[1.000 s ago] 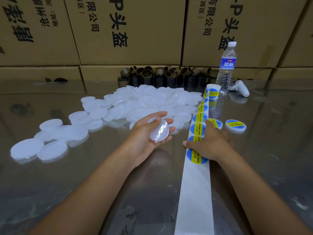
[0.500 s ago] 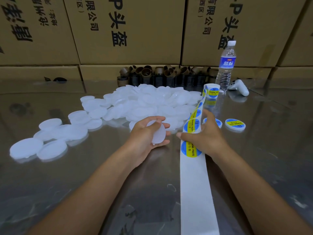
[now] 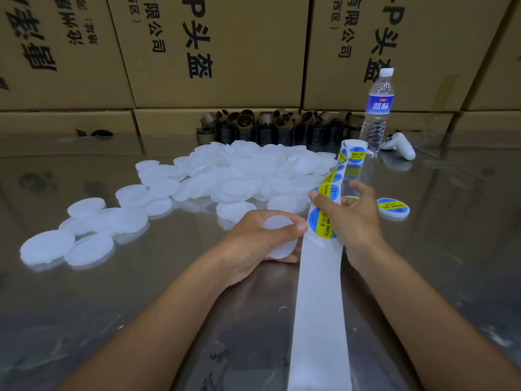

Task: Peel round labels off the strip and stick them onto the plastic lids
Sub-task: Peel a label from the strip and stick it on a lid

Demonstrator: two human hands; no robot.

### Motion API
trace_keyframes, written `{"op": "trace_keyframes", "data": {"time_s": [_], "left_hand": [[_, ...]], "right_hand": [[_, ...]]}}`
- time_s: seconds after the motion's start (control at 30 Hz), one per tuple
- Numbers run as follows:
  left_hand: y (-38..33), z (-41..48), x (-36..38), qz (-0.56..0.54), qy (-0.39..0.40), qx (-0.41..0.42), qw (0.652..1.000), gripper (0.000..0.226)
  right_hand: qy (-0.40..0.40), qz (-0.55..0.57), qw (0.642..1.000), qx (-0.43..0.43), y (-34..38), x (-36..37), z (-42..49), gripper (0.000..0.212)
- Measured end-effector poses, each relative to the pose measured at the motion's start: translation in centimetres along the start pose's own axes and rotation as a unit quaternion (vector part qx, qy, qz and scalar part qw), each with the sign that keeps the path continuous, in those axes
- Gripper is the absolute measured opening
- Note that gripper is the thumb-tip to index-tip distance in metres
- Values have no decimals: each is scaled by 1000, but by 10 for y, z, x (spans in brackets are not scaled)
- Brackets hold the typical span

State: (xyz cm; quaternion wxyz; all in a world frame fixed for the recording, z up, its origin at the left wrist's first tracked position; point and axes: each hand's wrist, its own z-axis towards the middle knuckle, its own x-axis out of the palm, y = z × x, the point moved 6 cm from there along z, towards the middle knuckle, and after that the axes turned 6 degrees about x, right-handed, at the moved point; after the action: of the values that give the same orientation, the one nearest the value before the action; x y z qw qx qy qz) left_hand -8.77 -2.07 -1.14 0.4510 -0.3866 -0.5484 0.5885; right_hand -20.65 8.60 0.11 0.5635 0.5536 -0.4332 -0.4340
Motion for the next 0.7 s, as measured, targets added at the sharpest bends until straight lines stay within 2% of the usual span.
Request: {"op": "trace_keyframes", "data": {"time_s": [0.07,0.13,0.2,0.3,0.4,0.47,0.57,0.7], "left_hand": [[-1,-1,2,-9,7,5,1000,24],[-2,-1,1,-23,-1,6,1000,3],[-1,-1,0,-20,-14,8,1000,14],[-2,-1,0,-10,-16,8,1000,11],[-4,-2,-3,-4,-43,3,999,21],[-4,-2,-6,-17,-67,0,998,23],[-6,-1,-13,-27,-100,5,995,21],[-6,0,-21,-39,-130,10,991,24]], "right_hand": [[5,-6,1000,-6,-1,2,0,75],[7,-26,1000,-6,-3,5,0,73],[12,-50,999,5,-7,7,1,70],[25,-64,998,11,-7,10,0,55],[30,-97,995,12,-5,9,1,60],[-5,-142,988,-60,6,4,-3,56],[-55,-163,957,-234,31,-2,-21,32],[-14,-226,905,-361,41,10,-37,11]]}}
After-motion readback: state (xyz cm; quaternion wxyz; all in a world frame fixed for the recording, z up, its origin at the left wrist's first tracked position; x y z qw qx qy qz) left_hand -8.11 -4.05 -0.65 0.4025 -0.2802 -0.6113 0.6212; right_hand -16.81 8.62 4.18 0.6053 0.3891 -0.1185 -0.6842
